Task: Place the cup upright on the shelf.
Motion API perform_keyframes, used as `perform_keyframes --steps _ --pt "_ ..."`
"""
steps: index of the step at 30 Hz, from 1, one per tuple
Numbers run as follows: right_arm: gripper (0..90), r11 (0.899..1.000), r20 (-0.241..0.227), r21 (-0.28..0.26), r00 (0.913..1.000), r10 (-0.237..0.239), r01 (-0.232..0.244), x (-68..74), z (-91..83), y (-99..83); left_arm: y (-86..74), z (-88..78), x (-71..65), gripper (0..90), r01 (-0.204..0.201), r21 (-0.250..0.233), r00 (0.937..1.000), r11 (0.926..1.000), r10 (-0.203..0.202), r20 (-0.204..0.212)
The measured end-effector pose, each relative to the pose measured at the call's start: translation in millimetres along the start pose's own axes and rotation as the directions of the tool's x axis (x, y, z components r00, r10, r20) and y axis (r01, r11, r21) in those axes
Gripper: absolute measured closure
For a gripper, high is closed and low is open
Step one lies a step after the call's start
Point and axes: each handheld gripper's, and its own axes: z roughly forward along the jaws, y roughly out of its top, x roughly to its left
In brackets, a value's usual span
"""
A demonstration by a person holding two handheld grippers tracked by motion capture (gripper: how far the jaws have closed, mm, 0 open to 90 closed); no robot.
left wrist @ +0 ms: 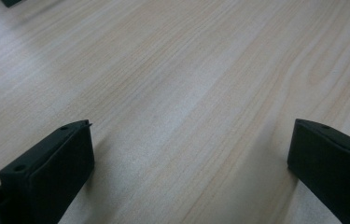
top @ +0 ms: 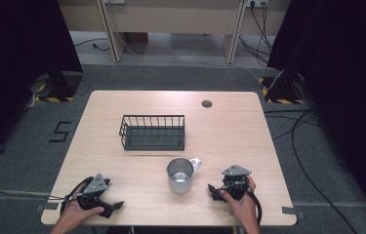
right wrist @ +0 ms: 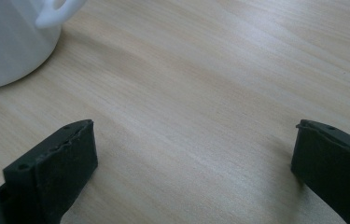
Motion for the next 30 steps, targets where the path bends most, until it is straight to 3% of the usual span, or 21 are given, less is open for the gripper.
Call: perform_keyframes --steps 11,13,14,16,23,26,30 --pt "1.3 1.000 0.003 -0.001 1.0000 0.007 -0.007 0.6 -0.4 -0.3 0.0 0.0 0.1 0.0 0.000 0.000 1.0000 1.0000 0.000 0.000" --pt "4.8 1.000 0.007 -0.010 0.9999 0.011 -0.011 0.3 -1.2 -0.6 0.1 0.1 0.0 0.0 0.000 0.000 1.0000 1.0000 0.000 -0.001" --pt "14.9 0.999 0.009 -0.027 0.9998 0.017 -0.017 0.0 -3.1 -1.2 0.1 0.1 0.0 0.0 0.000 0.000 1.0000 1.0000 0.000 0.000" --pt "16.5 0.998 0.002 -0.052 0.9997 0.023 -0.023 -0.9 -4.4 -1.8 0.0 0.1 0.0 0.0 0.000 0.000 1.0000 1.0000 0.000 -0.001" --pt "15.5 0.992 -0.023 -0.125 0.9997 0.007 -0.010 2.8 -13.2 -3.5 -0.1 -0.2 -0.1 0.0 0.001 0.001 1.0000 1.0000 -0.001 -0.001" --pt "15.2 0.981 -0.052 -0.192 0.9985 -0.016 0.006 8.5 -22.4 -4.1 -0.1 -0.2 -0.2 0.0 0.001 0.001 1.0000 1.0000 -0.001 -0.001" --pt "15.1 0.972 -0.076 -0.232 0.9960 -0.046 0.027 14.2 -28.4 -4.2 -0.1 -0.2 -0.2 0.0 0.001 0.001 1.0000 1.0000 -0.001 -0.001"
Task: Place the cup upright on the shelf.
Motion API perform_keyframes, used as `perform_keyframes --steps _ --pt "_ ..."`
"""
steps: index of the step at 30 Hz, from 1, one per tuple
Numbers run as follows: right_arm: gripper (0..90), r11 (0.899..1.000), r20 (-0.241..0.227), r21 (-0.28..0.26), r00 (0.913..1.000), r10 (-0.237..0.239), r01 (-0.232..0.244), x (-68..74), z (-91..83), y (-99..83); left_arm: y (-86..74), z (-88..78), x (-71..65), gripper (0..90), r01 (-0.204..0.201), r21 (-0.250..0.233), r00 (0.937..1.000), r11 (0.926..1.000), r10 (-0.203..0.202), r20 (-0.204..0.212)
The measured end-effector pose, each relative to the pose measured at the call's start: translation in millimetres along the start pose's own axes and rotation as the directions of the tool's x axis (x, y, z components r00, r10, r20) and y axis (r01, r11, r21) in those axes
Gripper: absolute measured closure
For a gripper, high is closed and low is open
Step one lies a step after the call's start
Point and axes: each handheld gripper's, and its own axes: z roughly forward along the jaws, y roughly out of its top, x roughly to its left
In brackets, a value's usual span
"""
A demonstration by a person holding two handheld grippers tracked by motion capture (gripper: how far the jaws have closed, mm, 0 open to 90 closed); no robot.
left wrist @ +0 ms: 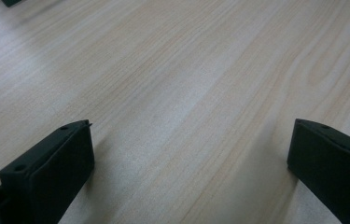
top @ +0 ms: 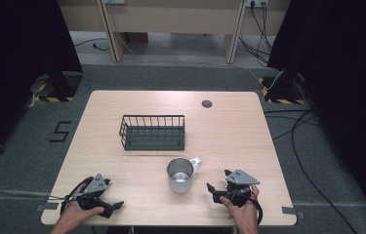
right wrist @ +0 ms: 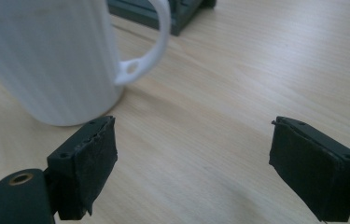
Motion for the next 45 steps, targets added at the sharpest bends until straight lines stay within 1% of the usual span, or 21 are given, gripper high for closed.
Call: perform_keyframes --steps 3,6,8,10,11,12,13,14,15,16,17,18,20,21,22,23,27,36,38,43,45 --pt "15.1 0.999 -0.019 -0.019 0.9993 -0.033 0.033 7.3 -4.5 3.0 0.0 0.0 0.0 0.0 0.000 0.000 1.0000 1.0000 0.000 0.000" --pt "15.1 0.999 -0.026 -0.029 0.9990 -0.037 0.037 10.1 -6.2 5.1 0.0 0.0 0.0 0.0 0.000 0.000 1.0000 1.0000 0.000 0.000" --pt "15.1 0.997 -0.041 -0.058 0.9980 -0.048 0.046 15.4 -8.8 9.0 0.0 0.1 0.0 0.0 0.000 -0.001 1.0000 1.0000 0.000 0.000" --pt "15.1 0.997 -0.048 -0.067 0.9975 -0.052 0.048 17.5 -10.0 10.6 0.0 0.1 0.0 0.0 0.000 -0.001 1.0000 1.0000 0.000 0.000" --pt "15.0 0.995 -0.052 -0.079 0.9969 -0.059 0.054 19.4 -10.9 12.5 0.0 0.0 0.0 0.0 0.000 0.000 1.0000 1.0000 0.000 0.000" --pt "15.1 0.993 -0.069 -0.105 0.9953 -0.069 0.062 23.3 -11.9 16.8 0.0 0.0 0.0 0.0 0.000 0.000 1.0000 1.0000 0.000 0.000" --pt "15.1 0.993 -0.069 -0.105 0.9953 -0.069 0.062 23.3 -11.9 16.8 0.0 0.0 0.0 0.0 0.000 0.000 1.0000 1.0000 0.000 0.000" --pt "15.1 0.989 -0.086 -0.129 0.9932 -0.078 0.066 27.4 -12.5 20.7 0.0 0.1 0.0 0.0 0.000 -0.001 1.0000 1.0000 0.000 0.000" --pt "15.1 0.989 -0.086 -0.129 0.9932 -0.078 0.066 27.4 -12.5 20.7 0.0 0.1 0.0 0.0 0.000 -0.001 1.0000 1.0000 0.000 0.000" --pt "15.1 0.986 -0.104 -0.150 0.9907 -0.087 0.071 31.6 -12.7 23.3 0.0 0.1 0.0 0.0 0.001 -0.001 1.0000 1.0000 -0.001 0.000" --pt "15.1 0.986 -0.104 -0.150 0.9907 -0.087 0.071 31.6 -12.7 23.3 0.0 0.1 0.0 0.0 0.001 -0.001 1.0000 1.0000 -0.001 0.000" --pt "15.0 0.983 -0.121 -0.166 0.9879 -0.097 0.077 35.4 -12.2 25.4 0.0 0.1 0.0 0.0 0.001 -0.001 1.0000 1.0000 -0.001 0.000" --pt "15.0 0.980 -0.134 -0.183 0.9848 -0.110 0.085 38.4 -10.9 27.4 0.0 0.1 0.0 0.0 0.000 -0.001 1.0000 1.0000 0.000 0.000" --pt "15.0 0.980 -0.134 -0.183 0.9848 -0.110 0.085 38.4 -10.9 27.4 0.0 0.1 0.0 0.0 0.000 -0.001 1.0000 1.0000 0.000 0.000" --pt "14.9 0.977 -0.152 -0.195 0.9819 -0.112 0.081 41.4 -9.6 29.4 0.0 0.2 0.1 0.0 0.000 -0.001 1.0000 1.0000 0.000 0.000" --pt "14.9 0.976 -0.157 -0.204 0.9810 -0.114 0.081 42.8 -8.6 30.5 0.0 0.2 0.1 0.0 0.000 -0.001 1.0000 1.0000 0.000 0.000" --pt "14.9 0.970 -0.166 -0.226 0.9782 -0.124 0.085 47.6 -3.8 36.6 0.0 0.2 0.0 0.0 0.000 -0.002 1.0000 1.0000 0.000 0.000" --pt "14.9 0.965 -0.187 -0.246 0.9720 -0.143 0.094 56.0 7.1 45.0 0.1 0.2 0.1 0.0 0.000 -0.001 1.0000 1.0000 0.000 0.000" --pt "14.9 0.961 -0.187 -0.261 0.9717 -0.144 0.092 57.4 8.9 45.2 0.1 0.3 0.1 0.0 0.000 -0.001 1.0000 1.0000 0.000 0.000" --pt "14.8 0.962 -0.181 -0.260 0.9742 -0.135 0.085 59.0 14.2 44.2 0.2 0.3 0.1 0.0 0.000 -0.001 1.0000 1.0000 0.000 0.000" --pt "14.9 0.961 -0.187 -0.262 0.9727 -0.138 0.086 59.3 16.6 44.1 0.2 0.4 0.1 0.0 0.000 -0.002 1.0000 1.0000 0.000 -0.001"
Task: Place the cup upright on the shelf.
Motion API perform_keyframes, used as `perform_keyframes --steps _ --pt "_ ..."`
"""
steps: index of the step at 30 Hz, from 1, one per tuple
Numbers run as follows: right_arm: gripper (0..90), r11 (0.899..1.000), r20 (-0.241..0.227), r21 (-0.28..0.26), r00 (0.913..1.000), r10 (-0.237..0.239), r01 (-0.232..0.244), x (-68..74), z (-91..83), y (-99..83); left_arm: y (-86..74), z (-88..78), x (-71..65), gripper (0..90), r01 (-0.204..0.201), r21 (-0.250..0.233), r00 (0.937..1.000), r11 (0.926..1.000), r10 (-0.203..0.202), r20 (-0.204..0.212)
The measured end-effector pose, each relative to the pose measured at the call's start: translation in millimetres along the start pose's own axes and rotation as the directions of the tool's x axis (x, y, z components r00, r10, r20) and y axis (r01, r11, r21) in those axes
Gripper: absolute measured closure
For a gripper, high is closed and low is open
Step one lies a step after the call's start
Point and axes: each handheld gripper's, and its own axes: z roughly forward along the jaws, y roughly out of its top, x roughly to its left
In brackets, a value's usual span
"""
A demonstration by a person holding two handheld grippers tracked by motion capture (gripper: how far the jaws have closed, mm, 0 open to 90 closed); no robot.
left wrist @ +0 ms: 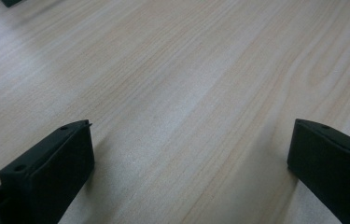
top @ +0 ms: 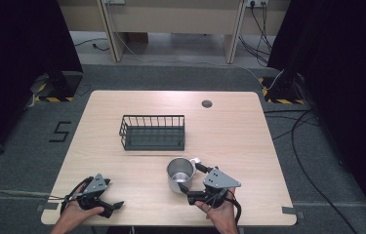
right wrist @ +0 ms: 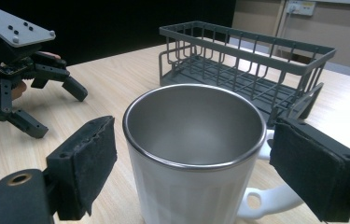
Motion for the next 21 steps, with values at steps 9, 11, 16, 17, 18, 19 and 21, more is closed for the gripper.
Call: perform_keyframes --steps 9,11,16,17,18,19,21 --pt "11.4 1.000 0.014 -0.020 0.9997 -0.021 0.021 -0.7 14.2 2.4 0.0 0.0 0.0 0.0 0.000 0.000 1.0000 1.0000 0.000 0.000" --pt "10.6 1.000 0.011 -0.022 0.9998 -0.019 0.019 -1.0 15.5 2.3 0.0 0.0 0.0 0.0 0.000 0.000 1.0000 1.0000 0.000 0.000" --pt "7.0 1.000 0.017 -0.021 0.9998 -0.011 0.011 0.0 23.4 3.1 0.1 0.0 0.2 0.0 -0.002 0.001 1.0000 1.0000 0.002 0.000" --pt "6.2 1.000 0.017 -0.017 0.9998 -0.015 0.015 -0.1 26.5 3.0 0.2 -0.1 0.2 0.0 -0.002 0.003 1.0000 1.0000 0.002 0.000" --pt "6.2 1.000 0.017 -0.017 0.9998 -0.015 0.015 -0.1 26.5 3.0 0.2 -0.1 0.2 0.0 -0.002 0.003 1.0000 1.0000 0.002 0.000" --pt "5.9 1.000 0.016 -0.017 0.9998 -0.011 0.011 -0.1 27.9 2.9 0.2 -0.1 0.2 0.0 -0.002 0.003 1.0000 1.0000 0.002 0.000" --pt "5.0 1.000 0.011 -0.025 0.9999 -0.007 0.007 -0.8 32.2 2.7 0.2 -0.1 0.2 0.0 -0.002 0.003 1.0000 1.0000 0.002 0.000"
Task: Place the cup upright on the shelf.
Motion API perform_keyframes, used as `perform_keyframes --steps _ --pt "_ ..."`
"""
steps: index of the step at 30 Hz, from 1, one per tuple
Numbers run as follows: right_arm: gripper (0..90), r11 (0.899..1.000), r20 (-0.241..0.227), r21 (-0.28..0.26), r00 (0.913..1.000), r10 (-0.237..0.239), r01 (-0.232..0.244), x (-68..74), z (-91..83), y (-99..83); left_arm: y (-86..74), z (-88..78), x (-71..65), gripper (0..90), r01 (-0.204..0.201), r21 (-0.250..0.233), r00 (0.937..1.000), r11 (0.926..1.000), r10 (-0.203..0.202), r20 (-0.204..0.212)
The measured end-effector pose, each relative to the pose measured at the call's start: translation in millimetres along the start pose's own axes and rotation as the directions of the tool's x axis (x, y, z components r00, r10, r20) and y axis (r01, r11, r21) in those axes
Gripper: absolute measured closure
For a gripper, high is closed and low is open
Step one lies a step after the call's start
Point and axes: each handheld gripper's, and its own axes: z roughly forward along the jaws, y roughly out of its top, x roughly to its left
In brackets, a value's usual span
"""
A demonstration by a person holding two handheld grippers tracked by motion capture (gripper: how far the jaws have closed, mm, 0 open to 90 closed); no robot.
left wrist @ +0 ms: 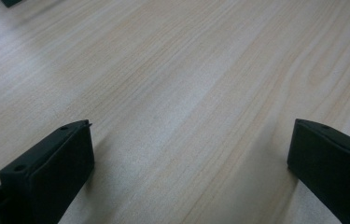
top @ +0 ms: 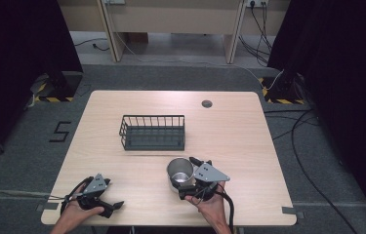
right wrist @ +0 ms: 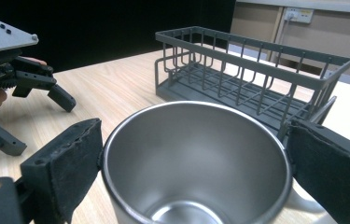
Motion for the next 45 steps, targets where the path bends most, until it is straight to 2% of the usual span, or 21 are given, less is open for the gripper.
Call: perform_keyframes --steps 13,20,27,30,35,45 --pt "4.7 1.000 -0.028 -0.017 0.9996 0.010 -0.011 -3.2 13.8 -3.1 0.4 0.2 0.2 0.0 -0.001 0.002 1.0000 1.0000 0.001 0.002" --pt "5.7 1.000 -0.035 -0.026 0.9993 0.012 -0.013 -4.3 14.5 -4.2 0.4 0.2 0.3 0.0 -0.001 0.002 1.0000 1.0000 0.001 0.001" --pt "6.0 0.999 -0.023 -0.043 0.9995 0.019 -0.020 -7.0 12.5 -1.9 0.5 0.3 0.4 0.0 -0.002 0.002 1.0000 1.0000 0.002 0.002" --pt "6.0 0.998 -0.018 -0.056 0.9998 0.002 -0.003 -8.7 9.2 7.8 0.5 0.3 0.4 0.0 -0.002 0.002 1.0000 1.0000 0.002 0.002" --pt "6.1 0.998 -0.009 -0.055 0.9999 0.007 -0.007 -11.0 9.2 19.1 0.5 0.3 0.4 0.0 -0.002 0.002 1.0000 1.0000 0.002 0.002" --pt "6.1 0.999 0.013 -0.046 0.9999 0.007 -0.006 -10.3 14.1 32.2 0.6 0.4 0.5 0.0 -0.002 0.001 1.0000 1.0000 0.002 0.002"
